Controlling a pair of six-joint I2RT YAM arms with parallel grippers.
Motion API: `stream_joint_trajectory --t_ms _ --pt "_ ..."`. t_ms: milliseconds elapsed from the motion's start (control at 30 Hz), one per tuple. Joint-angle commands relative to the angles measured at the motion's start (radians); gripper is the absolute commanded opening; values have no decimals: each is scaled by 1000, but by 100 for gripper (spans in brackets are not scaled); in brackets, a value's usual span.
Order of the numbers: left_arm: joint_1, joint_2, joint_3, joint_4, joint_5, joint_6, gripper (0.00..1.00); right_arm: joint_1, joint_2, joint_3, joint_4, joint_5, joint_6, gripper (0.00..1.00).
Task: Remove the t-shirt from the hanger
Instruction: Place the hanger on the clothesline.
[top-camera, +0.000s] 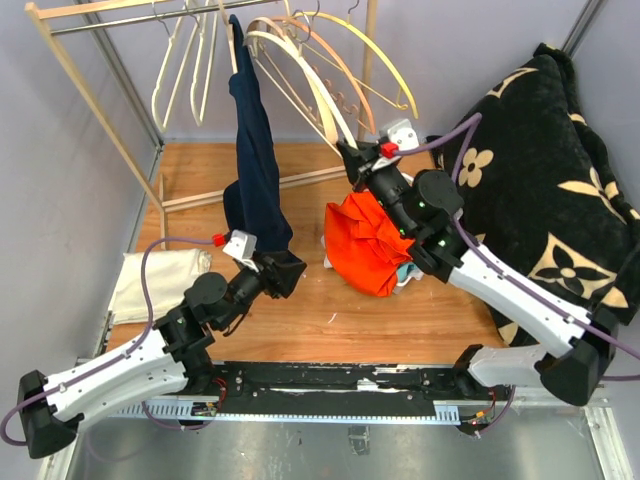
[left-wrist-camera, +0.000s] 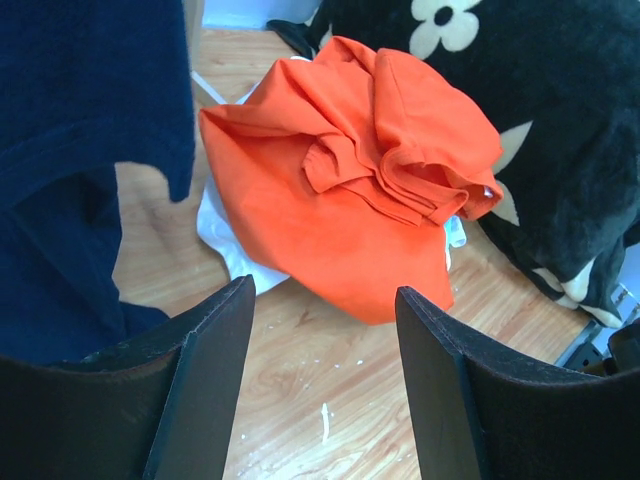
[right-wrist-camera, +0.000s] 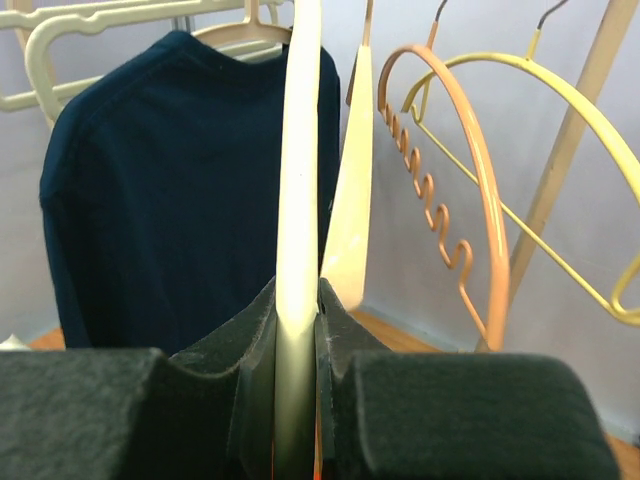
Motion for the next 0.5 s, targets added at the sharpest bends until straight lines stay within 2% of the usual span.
stream_joint_trajectory --t_ms 0,267,467 --pt "-3 -74 -41 -32 -32 -34 63 8 87 129 130 33 10 1" --pt "-3 -182 -67 -101 -72 -42 63 7 301 279 158 51 2 1" --pt "-3 -253 -83 -133 -91 -41 63 6 403 357 198 55 -23 1"
